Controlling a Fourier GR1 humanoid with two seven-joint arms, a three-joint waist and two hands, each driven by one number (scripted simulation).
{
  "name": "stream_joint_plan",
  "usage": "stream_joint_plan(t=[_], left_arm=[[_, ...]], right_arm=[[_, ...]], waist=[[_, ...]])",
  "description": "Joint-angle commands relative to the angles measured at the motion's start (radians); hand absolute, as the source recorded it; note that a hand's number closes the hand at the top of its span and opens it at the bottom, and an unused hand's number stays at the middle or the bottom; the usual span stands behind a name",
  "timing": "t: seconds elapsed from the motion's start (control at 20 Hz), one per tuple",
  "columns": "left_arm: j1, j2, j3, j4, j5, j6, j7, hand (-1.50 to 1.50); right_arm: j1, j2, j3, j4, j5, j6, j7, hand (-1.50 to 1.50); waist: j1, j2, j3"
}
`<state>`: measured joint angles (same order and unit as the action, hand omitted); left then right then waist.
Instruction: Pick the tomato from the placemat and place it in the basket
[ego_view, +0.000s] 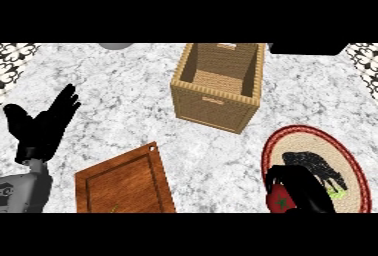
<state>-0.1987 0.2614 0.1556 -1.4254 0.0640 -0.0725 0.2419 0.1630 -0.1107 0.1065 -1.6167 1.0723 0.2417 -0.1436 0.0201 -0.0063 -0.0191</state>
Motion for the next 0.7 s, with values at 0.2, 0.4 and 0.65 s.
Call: stream_joint_plan(t=[0.2, 0.4, 0.65], left_arm=[[-0.023, -0.011, -0.032, 0.001, -0.011, -0.013, 0.001, 0.00], [-0.022, -0.014, -0.026, 0.012, -0.001, -0.017, -0.001, 0.00], [-0.048, -0.015, -0.025, 0.017, -0.006, -0.004, 0.016, 0.00]], right_arm=[[-0.056, 0.108, 0.434, 0.022, 0.034, -0.092, 0.319, 1.50], [-0.047, 0.110, 0.614, -0.017, -0.110, -0.233, 0.467, 1.50], [-0.097, 0.110, 0.815, -0.118, -0.214, -0.488, 0.536, 1.50]], waist=[[0.067, 0.010, 0.019], [0.053, 0.011, 0.024], [0.040, 0.006, 0.025]])
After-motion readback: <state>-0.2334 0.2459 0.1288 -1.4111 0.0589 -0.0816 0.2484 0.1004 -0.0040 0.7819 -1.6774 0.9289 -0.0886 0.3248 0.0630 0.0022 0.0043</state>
